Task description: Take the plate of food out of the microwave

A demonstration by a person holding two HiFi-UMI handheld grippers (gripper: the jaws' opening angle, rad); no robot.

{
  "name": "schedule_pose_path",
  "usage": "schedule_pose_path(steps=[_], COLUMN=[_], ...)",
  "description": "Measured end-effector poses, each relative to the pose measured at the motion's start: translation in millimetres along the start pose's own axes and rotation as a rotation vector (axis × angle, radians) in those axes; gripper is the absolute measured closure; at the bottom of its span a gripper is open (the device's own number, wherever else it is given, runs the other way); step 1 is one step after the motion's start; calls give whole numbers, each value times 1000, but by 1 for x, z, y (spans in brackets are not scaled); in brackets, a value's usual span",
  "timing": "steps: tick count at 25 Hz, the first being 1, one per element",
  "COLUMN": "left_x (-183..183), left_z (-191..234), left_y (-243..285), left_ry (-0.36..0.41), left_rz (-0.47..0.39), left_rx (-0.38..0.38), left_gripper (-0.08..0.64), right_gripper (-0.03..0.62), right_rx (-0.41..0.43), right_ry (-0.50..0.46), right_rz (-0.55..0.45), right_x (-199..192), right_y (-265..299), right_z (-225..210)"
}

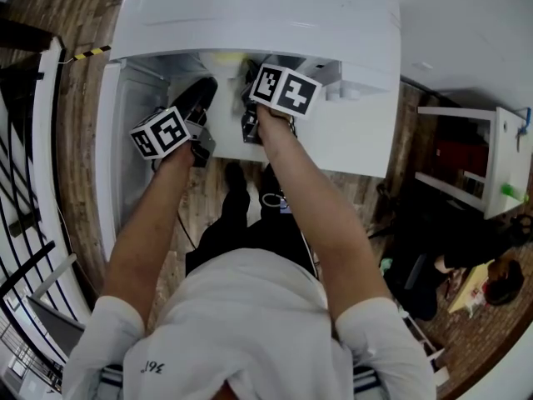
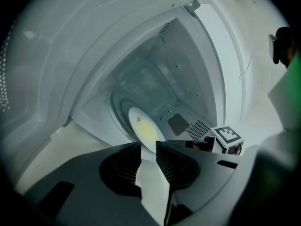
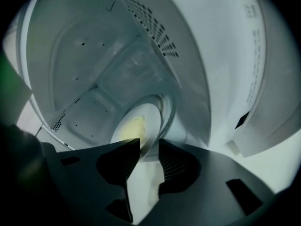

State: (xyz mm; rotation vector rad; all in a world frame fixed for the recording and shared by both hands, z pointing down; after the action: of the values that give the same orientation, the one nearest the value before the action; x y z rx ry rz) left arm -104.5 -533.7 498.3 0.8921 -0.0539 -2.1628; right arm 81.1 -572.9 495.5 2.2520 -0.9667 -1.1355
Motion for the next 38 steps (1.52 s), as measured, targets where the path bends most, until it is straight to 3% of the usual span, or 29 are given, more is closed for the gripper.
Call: schedule_pose_path(steps=[5,10,16,22,28,31,38], left_x=[1,1,-3,-2,-12,-18,-20], left_z=[3,-1,3,7,6,0,-10], left_y=[2,10,16,25,29,29,26], left_ry=[-18,-40,-56,-115,-182,-163,-145], left_rz=[9,16,35,-8,-4,16,10], left_rx=[-25,-75,-97,-139,-214,-210,-212], left_gripper=[478,410,408,410,435,479,486], right_gripper=[512,532,545,549,549,549,549], right_rx=[26,45,68,97,91,95,112], right_ry=[86,122,193,293,298,289,258], right_rz=[-12,-22,-30,-17,-10,-13,-21], right_x=[0,1,0,-8,-15,-13,-13], right_y=[-4,-15,-31,-44,-53,-61,-71], right_z=[-5,-6,-14,-29,-41,-47,-49])
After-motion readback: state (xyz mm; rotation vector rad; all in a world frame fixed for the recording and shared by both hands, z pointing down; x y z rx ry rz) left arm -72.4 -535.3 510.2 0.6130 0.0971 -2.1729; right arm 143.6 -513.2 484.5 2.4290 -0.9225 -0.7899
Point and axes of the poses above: the fingertips, and each gripper's own axes: y forward along the fingers, z to its left, x out of its top, the point moved 8 cm from there along -y, backward along the fingers
